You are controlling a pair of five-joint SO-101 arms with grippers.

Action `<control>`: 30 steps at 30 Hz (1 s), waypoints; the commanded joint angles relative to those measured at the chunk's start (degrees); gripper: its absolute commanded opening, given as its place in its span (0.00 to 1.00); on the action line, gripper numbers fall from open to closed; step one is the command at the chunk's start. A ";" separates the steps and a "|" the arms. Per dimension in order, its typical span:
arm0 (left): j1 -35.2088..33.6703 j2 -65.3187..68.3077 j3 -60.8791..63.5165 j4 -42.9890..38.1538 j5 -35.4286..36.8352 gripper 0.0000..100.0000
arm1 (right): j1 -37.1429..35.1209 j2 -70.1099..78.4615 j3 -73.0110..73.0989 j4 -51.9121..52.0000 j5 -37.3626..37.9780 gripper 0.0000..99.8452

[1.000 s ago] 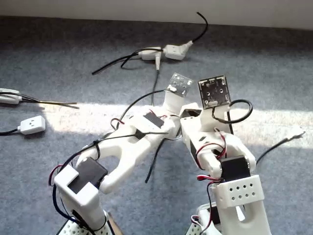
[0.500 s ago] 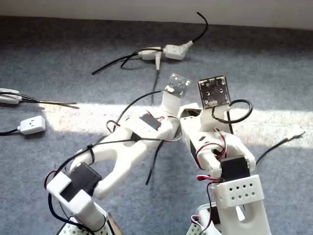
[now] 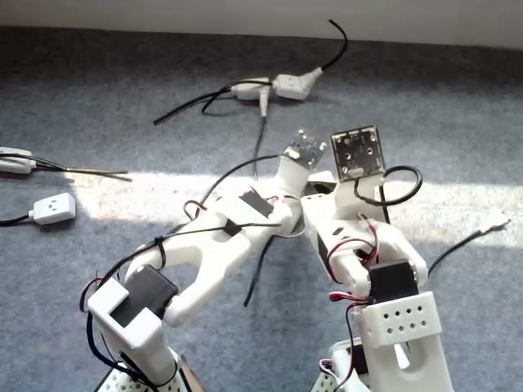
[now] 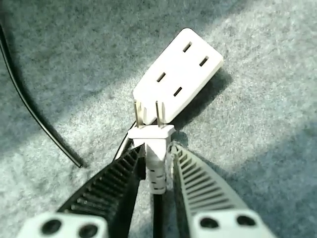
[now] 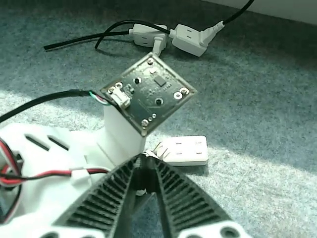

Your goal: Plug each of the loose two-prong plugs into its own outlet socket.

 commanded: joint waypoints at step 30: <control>-5.93 5.14 -4.53 1.85 -0.79 0.16 | 0.66 -0.22 3.56 -4.18 -0.09 0.01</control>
